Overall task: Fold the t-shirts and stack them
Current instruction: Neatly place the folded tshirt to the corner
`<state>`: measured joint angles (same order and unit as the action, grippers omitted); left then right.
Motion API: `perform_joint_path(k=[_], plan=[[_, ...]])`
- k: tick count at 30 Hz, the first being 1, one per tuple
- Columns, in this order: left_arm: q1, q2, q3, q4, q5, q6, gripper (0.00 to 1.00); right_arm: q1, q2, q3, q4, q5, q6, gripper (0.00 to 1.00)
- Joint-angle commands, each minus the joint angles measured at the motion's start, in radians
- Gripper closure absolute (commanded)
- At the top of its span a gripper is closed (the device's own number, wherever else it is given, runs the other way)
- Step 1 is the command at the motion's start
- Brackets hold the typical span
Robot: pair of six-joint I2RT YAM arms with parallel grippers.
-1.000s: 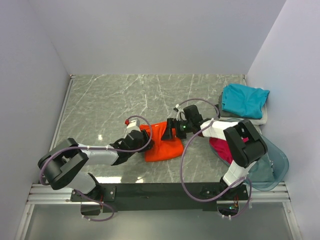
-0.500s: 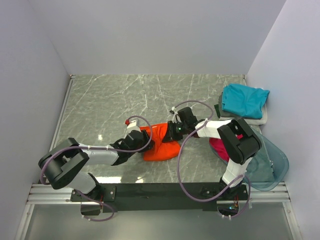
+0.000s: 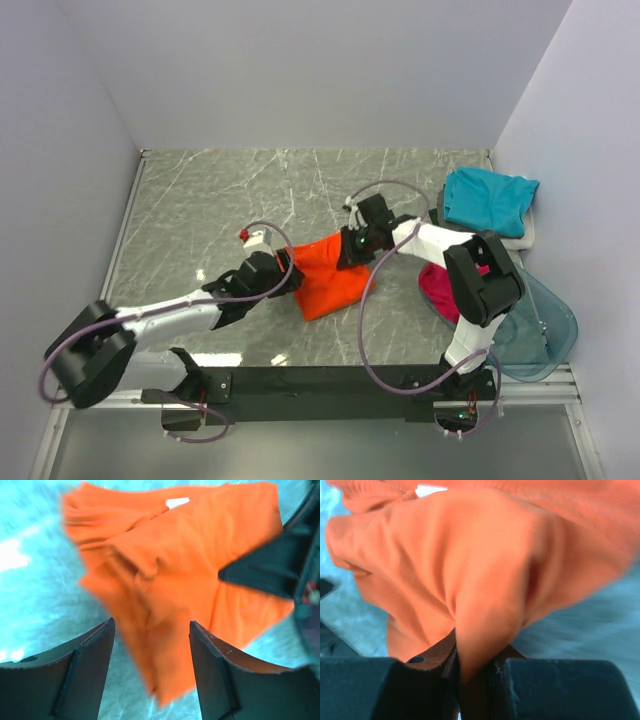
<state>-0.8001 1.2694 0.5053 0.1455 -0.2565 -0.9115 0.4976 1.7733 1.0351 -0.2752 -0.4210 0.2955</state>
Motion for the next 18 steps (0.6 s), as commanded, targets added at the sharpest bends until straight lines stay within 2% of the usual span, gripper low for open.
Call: perform_joint_path(k=[1, 8, 18], plan=[[0.021, -0.12, -0.019, -0.075, -0.039, 0.026, 0.33, -0.082, -0.054, 0.161, -0.165, 0.109, -0.14, 1.0], [0.056, -0.316, -0.117, -0.142, -0.062, 0.01, 0.32, -0.232, -0.032, 0.374, -0.323, 0.163, -0.234, 1.0], [0.085, -0.374, -0.198, -0.161, -0.046, -0.009, 0.3, -0.442, -0.002, 0.69, -0.539, 0.231, -0.344, 1.0]])
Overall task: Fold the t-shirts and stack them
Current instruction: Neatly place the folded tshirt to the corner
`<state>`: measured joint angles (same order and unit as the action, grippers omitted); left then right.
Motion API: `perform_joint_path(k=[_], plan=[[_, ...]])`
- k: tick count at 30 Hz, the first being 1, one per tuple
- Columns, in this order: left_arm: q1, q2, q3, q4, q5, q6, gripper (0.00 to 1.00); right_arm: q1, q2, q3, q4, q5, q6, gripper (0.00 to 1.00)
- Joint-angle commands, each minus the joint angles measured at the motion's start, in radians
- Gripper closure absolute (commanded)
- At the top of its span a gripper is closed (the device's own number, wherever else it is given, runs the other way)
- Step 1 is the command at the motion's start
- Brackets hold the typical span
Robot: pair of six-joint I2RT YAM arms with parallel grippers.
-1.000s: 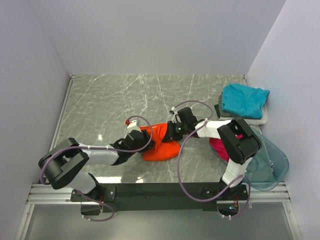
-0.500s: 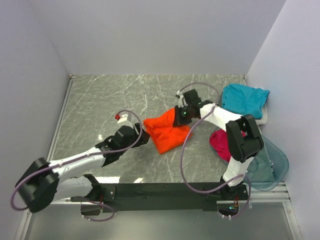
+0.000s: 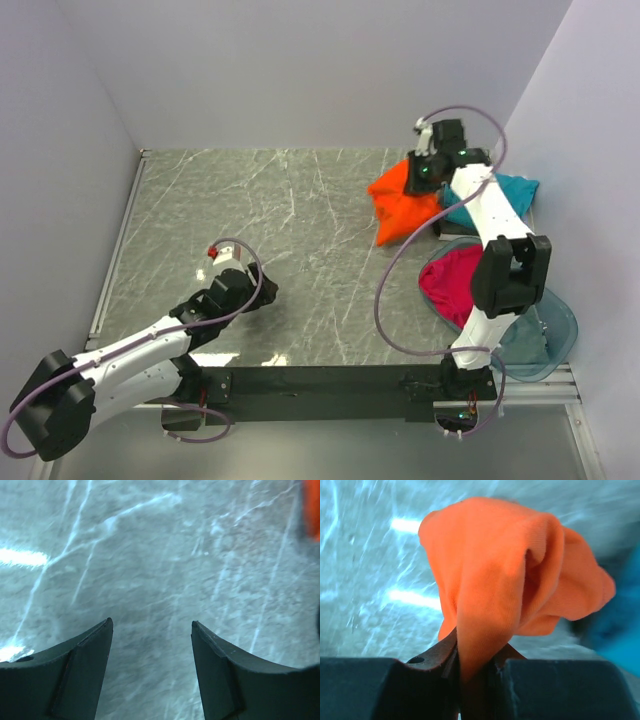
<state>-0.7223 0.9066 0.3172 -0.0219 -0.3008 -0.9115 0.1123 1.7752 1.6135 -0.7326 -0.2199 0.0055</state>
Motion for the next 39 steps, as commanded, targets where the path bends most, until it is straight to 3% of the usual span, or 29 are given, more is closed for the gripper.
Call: perform_joint_path(k=[1, 8, 19, 39], plan=[[0.007, -0.008, -0.016, 0.008, 0.0, -0.01, 0.3, -0.071, 0.003, 0.161, -0.097, 0.03, -0.058, 1.0], [0.012, 0.028, -0.04, 0.042, 0.009, -0.012, 0.31, -0.22, 0.004, 0.289, -0.162, 0.01, -0.047, 1.0], [0.012, 0.071, -0.017, 0.048, 0.022, 0.003, 0.31, -0.401, -0.016, 0.243, -0.061, -0.033, -0.013, 1.0], [0.014, 0.115, 0.023, 0.025, 0.022, -0.013, 0.31, -0.457, 0.018, 0.108, 0.217, 0.102, 0.057, 1.0]])
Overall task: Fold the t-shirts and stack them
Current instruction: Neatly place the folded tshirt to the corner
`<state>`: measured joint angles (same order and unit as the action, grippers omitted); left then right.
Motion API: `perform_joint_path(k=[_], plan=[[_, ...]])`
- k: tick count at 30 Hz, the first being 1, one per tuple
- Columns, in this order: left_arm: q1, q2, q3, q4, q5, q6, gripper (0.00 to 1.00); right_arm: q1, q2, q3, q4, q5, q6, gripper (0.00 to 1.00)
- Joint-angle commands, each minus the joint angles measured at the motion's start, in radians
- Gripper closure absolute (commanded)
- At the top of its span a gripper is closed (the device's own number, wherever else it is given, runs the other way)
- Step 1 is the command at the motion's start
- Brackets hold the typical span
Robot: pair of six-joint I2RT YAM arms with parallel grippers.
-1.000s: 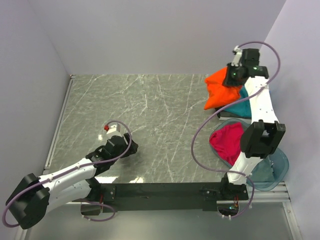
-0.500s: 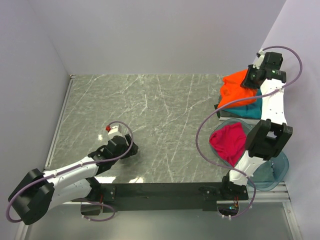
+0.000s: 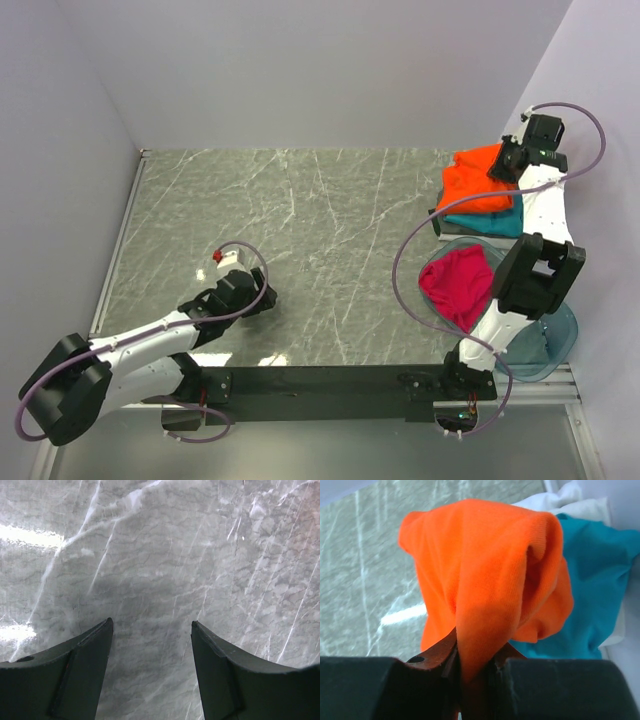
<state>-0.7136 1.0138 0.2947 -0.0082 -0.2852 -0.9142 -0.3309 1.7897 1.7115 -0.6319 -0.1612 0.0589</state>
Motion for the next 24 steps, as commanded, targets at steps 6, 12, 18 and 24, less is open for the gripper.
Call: perform_joint_path(k=[6, 12, 18, 24], plan=[[0.005, 0.025, 0.07, -0.022, 0.001, -0.017, 0.31, -0.042, 0.045, -0.041, 0.181, 0.11, -0.011, 1.0], [0.005, 0.052, 0.09, -0.033, 0.0, -0.02, 0.31, -0.053, 0.112, -0.046, 0.23, 0.228, -0.042, 1.0], [0.003, 0.062, 0.109, -0.029, 0.008, -0.02, 0.3, -0.053, 0.149, -0.043, 0.215, 0.316, -0.039, 0.62], [0.005, 0.054, 0.123, -0.044, 0.003, -0.006, 0.3, -0.05, 0.105, -0.072, 0.222, 0.325, -0.033, 0.14]])
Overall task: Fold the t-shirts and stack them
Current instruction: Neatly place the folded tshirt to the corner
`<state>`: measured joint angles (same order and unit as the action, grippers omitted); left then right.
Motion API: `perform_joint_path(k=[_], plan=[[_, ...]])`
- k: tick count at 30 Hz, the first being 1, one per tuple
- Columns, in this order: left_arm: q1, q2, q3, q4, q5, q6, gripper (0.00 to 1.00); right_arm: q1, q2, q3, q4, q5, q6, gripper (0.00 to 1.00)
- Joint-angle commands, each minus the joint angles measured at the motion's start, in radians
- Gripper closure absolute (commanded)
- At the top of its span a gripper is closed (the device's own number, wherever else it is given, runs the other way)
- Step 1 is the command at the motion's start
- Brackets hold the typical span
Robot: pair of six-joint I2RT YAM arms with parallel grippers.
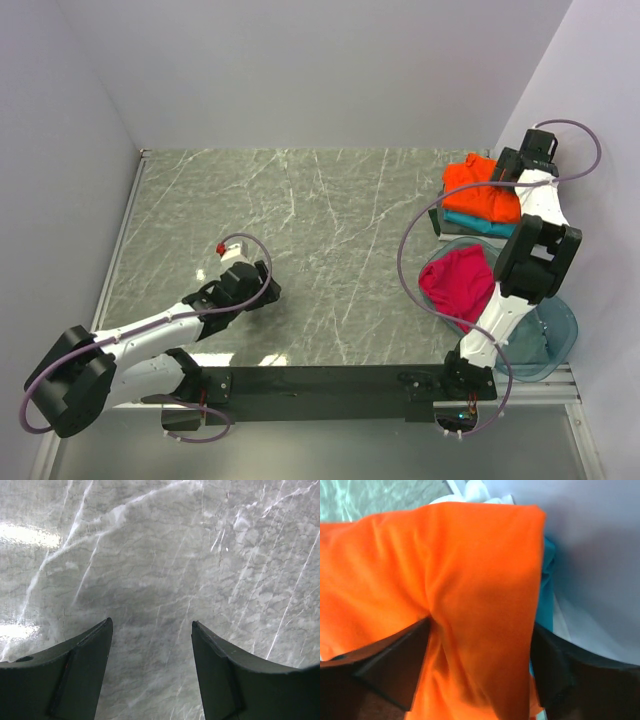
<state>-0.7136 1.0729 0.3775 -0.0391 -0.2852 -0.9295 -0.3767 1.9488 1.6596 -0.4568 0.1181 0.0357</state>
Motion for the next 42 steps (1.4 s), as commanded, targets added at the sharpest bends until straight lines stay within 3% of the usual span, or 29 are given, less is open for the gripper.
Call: perform_joint_path(k=[1, 7, 21, 27, 38, 42], plan=[[0.005, -0.007, 0.04, -0.016, 0.003, 0.009, 0.3, -0.007, -0.06, -0.023, 0.043, 0.054, -0.008, 0.13], [0.005, -0.045, 0.031, -0.025, 0.004, 0.015, 0.3, -0.004, -0.155, -0.102, 0.069, 0.091, 0.009, 0.1], [0.005, -0.137, 0.063, -0.102, 0.014, 0.063, 0.3, 0.041, -0.54, -0.399, 0.133, 0.164, 0.092, 0.07], [0.003, -0.189, 0.083, -0.142, -0.005, 0.086, 0.3, 0.248, -0.715, -0.538, 0.124, 0.126, 0.122, 0.06], [0.005, -0.264, 0.118, -0.205, -0.069, 0.135, 0.28, 0.542, -0.852, -0.741, 0.178, -0.306, 0.217, 0.05], [0.005, -0.274, 0.146, -0.225, -0.089, 0.149, 0.26, 0.627, -0.907, -0.81, 0.205, -0.36, 0.251, 0.05]])
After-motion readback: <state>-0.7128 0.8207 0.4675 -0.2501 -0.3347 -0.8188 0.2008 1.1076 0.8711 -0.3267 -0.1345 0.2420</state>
